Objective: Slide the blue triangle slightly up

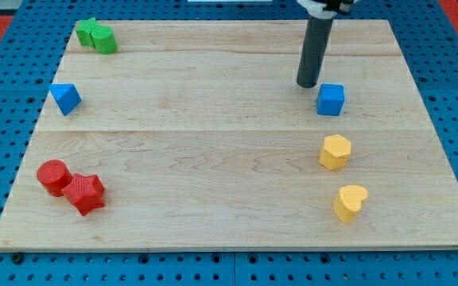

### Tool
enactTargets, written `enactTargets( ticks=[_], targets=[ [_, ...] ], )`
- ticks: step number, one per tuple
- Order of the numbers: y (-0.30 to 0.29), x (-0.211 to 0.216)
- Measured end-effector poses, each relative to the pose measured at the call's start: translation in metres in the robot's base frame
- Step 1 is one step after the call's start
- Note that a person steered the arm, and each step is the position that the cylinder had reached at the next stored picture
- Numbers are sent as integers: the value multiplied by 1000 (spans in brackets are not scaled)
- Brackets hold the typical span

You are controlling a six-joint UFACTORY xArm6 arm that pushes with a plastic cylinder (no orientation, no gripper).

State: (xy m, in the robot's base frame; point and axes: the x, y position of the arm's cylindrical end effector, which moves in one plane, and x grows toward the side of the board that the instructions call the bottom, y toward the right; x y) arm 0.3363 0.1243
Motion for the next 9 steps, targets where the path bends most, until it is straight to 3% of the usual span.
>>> enactTargets(
  ticks=[2, 3, 4, 5, 7, 8, 9],
  targets=[
    [52, 47],
    [24, 53],
    [44, 46],
    [-22, 0],
    [-232, 102],
    [-349, 106],
    [-427, 82]
  ],
)
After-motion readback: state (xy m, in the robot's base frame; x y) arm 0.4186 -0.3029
